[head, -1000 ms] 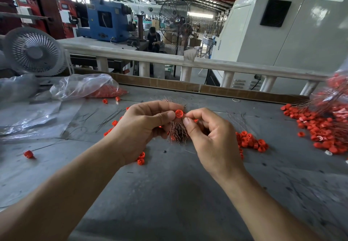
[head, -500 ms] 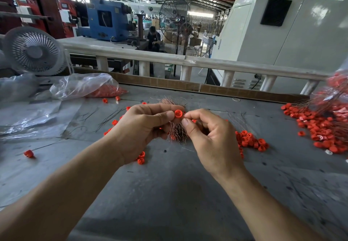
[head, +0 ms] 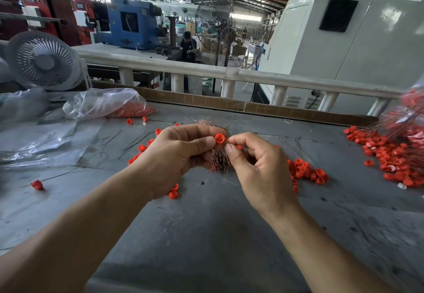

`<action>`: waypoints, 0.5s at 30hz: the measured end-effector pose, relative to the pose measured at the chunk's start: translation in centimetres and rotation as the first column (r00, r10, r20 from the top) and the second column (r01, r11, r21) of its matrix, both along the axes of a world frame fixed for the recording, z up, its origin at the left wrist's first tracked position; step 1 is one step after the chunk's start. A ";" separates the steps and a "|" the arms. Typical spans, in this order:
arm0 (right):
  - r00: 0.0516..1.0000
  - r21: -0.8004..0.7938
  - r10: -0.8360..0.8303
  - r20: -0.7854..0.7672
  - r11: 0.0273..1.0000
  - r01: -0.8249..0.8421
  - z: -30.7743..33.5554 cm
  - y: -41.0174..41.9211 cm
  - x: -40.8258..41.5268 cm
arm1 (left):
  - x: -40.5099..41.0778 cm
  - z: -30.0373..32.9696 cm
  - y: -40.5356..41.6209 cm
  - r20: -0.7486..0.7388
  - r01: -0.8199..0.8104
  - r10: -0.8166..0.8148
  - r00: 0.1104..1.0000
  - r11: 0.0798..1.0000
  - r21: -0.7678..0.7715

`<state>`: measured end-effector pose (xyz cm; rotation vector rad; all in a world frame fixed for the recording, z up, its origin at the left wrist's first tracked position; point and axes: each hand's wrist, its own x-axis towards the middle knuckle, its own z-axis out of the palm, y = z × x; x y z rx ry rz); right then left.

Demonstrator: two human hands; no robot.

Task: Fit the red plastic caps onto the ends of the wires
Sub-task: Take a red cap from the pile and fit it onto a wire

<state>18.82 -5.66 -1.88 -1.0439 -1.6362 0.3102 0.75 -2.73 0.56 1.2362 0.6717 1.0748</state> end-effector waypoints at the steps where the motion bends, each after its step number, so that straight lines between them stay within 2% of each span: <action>1: 1.000 -0.001 -0.001 0.004 1.000 0.001 0.0 0.0 0.0 | 0.0 0.0 0.0 -0.003 -0.001 0.001 1.000 1.000 -0.001; 15: 1.000 -0.081 0.013 -0.023 0.997 -0.015 0.0 0.0 -0.3 | 0.3 -0.2 0.1 0.020 -0.026 0.026 0.999 1.000 -0.005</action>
